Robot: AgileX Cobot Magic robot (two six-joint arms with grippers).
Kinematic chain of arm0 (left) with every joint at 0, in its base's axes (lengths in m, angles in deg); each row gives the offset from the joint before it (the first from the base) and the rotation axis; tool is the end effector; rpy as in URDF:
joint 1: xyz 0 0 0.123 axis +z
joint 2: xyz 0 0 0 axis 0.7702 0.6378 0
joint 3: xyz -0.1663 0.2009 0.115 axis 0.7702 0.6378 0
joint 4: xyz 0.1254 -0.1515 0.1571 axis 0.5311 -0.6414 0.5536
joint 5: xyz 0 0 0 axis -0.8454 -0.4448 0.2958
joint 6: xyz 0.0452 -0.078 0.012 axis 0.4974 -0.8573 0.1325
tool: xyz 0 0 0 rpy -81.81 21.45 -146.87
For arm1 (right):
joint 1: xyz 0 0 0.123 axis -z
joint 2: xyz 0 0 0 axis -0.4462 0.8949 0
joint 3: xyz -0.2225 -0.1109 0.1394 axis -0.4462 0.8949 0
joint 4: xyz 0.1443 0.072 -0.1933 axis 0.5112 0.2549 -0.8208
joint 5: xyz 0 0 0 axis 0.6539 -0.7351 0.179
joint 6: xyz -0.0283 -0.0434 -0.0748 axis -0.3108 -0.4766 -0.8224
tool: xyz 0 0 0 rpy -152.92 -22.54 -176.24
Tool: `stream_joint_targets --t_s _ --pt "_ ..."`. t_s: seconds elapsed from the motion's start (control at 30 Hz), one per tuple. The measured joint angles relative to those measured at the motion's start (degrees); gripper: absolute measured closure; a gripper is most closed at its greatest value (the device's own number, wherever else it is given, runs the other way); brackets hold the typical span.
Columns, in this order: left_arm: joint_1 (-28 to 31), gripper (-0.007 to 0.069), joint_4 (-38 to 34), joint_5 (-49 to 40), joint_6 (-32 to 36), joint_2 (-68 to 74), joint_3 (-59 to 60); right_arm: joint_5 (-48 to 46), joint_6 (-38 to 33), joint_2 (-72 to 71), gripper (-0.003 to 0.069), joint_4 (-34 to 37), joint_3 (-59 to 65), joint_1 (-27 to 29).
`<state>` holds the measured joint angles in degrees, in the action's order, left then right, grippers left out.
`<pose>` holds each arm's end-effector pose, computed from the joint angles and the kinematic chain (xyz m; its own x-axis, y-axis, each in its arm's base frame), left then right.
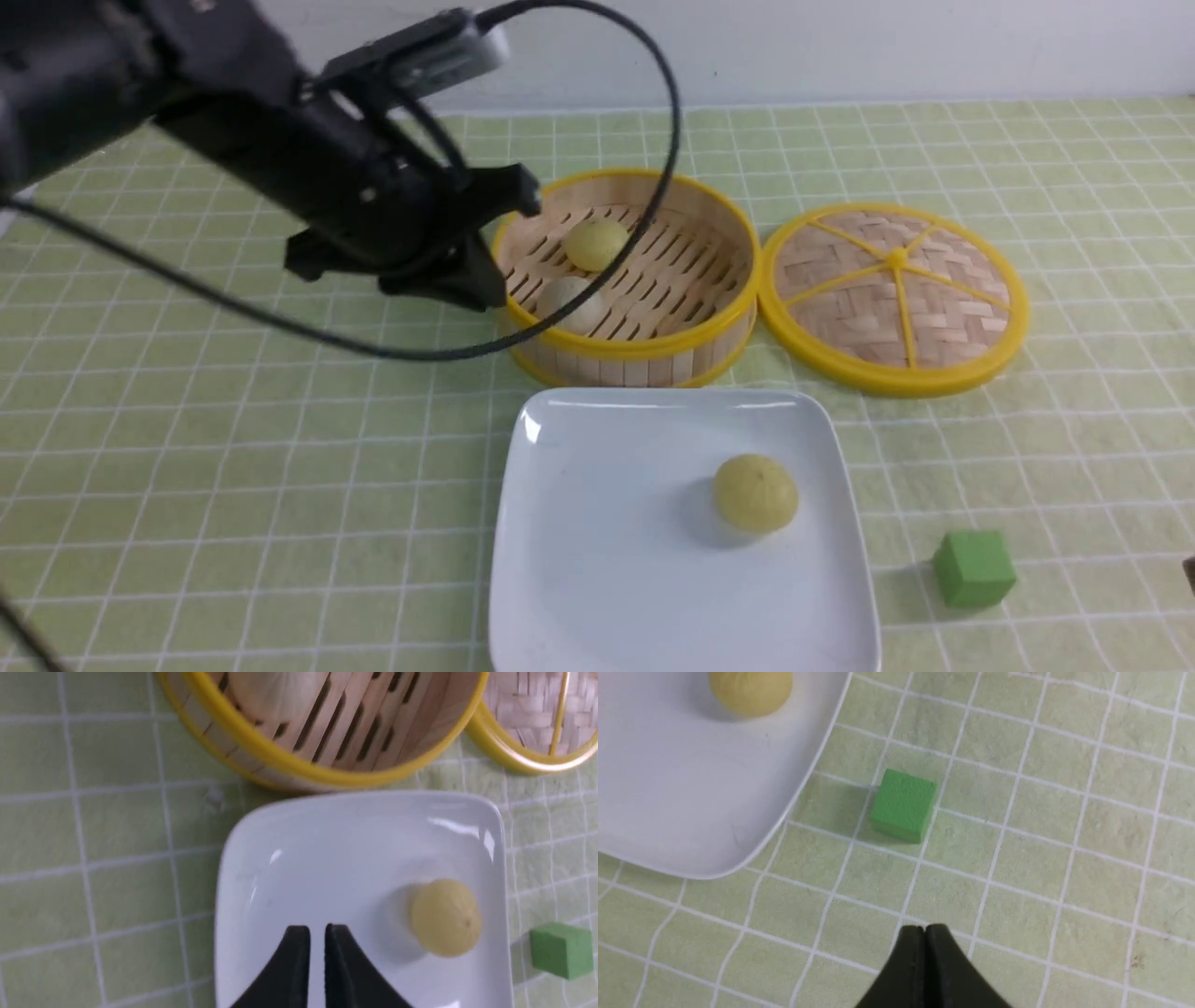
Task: Put the steamed buns into the plate on the green tablecloth.
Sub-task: 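Reach into the bamboo steamer and grasp a bun with the left gripper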
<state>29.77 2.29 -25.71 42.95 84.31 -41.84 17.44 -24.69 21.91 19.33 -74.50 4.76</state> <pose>0.3503 -0.1564 0.3004 -0.9206 0.0030 -0.3904 0.1608 0.9142 -0.3721 0.1193 0.0490 0.2841 -0.7627 -0.2044 -0.6136 -0.3092 0.9486 0.0683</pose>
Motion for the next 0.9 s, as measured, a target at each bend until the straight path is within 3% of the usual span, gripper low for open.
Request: stream_joint_targets --t_s 0.1,0.27,0.5,0.63,0.8,0.9 --pt "-2.52 0.0391 5.49 -3.77 -2.37 9.28 -12.05 0.89 0.0 0.06 0.0664 -0.32 0.12 0.0" --pt "-4.89 0.0268 12.49 -7.43 -3.21 21.48 -28.14 1.07 0.0 0.06 0.0662 -0.31 0.12 0.0" --pt "-4.95 0.0254 15.33 -10.09 -3.26 30.26 -36.99 1.17 0.04 0.06 0.0659 -0.31 0.12 0.0" --pt "-4.95 0.0316 15.59 -10.1 -3.43 33.28 -37.28 1.17 0.04 0.06 0.0657 -0.31 0.12 0.0" --pt "-4.95 0.0573 15.59 -10.73 -3.49 33.22 -38.02 1.12 0.04 0.06 0.0654 -0.31 0.12 0.05" --pt "-4.95 0.0596 15.59 -14.16 -3.49 31.34 -39.16 1.12 0.04 0.06 0.0651 -0.31 0.12 0.05"
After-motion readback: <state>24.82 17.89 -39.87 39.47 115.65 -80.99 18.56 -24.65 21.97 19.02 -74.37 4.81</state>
